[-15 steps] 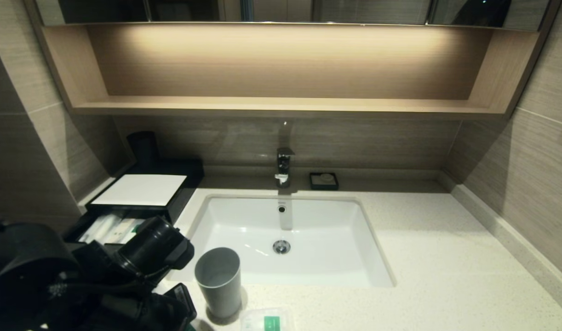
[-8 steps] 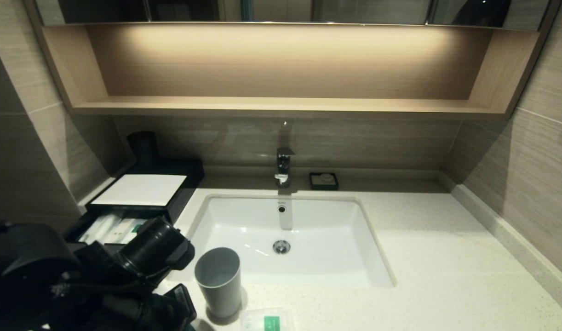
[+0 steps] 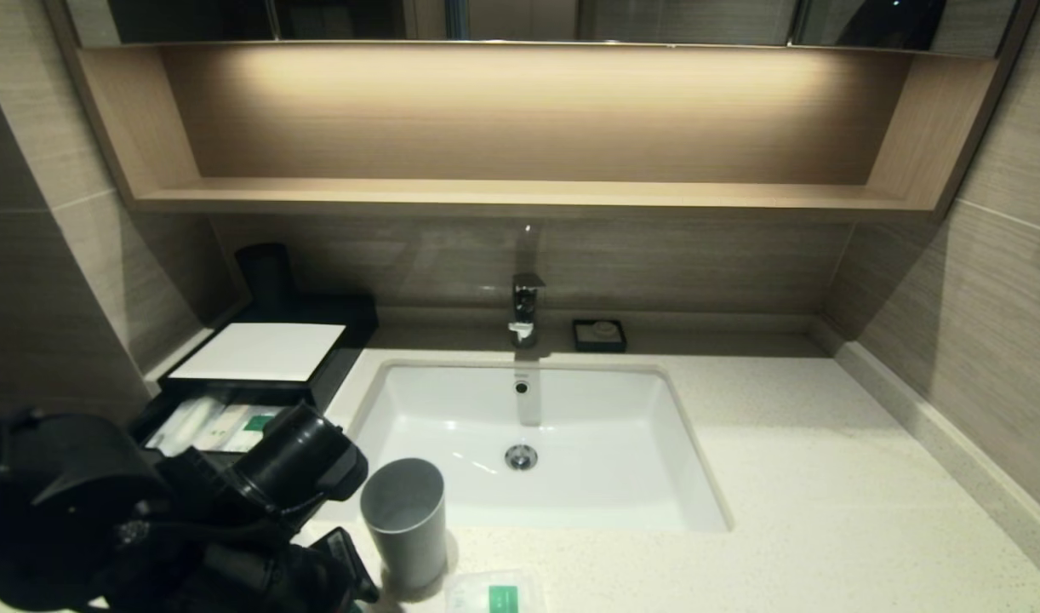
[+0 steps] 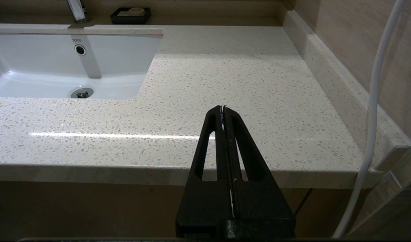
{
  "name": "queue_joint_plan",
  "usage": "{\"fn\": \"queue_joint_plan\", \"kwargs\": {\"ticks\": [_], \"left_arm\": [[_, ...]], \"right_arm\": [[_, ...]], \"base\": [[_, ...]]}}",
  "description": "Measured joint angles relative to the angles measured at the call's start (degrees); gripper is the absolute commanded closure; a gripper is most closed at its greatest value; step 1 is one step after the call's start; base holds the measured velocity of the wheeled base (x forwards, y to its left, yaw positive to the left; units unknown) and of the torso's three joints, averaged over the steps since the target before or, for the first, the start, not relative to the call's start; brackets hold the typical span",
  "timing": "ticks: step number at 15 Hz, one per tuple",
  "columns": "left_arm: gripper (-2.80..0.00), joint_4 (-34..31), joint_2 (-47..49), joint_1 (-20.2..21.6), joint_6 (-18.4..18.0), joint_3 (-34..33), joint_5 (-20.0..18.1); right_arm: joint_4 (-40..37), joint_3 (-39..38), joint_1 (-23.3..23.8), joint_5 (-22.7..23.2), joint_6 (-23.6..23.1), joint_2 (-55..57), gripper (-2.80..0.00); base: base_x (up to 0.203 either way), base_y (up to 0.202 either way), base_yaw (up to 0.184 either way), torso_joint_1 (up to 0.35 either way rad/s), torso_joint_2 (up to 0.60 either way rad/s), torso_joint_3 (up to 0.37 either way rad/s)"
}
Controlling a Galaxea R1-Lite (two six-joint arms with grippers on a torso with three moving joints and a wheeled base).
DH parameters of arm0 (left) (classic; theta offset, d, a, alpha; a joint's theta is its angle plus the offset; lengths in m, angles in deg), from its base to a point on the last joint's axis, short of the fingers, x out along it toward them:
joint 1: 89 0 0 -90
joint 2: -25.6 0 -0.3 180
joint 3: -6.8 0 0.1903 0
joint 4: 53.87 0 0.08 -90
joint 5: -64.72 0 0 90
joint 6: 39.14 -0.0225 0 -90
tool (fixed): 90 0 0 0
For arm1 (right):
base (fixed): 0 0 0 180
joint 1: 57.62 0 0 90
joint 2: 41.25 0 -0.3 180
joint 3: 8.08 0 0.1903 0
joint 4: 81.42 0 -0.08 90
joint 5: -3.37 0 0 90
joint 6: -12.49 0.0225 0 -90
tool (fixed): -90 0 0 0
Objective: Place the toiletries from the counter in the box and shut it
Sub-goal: Pick up the bathroom toiletry
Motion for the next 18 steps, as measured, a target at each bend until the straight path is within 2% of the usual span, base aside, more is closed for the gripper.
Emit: {"fn": "queue_joint_plan", "kwargs": {"ticks": [18], "left_arm": [[-2.80,-0.96,2.58,0.78,-0.94,0.33,0.38]], "right_arm": [[0.00,0.00,0.00,0.05,-0.02,0.00,0.00]], "base": [[0.000,0.000,0.000,0.000,0.00,0.000]]}}
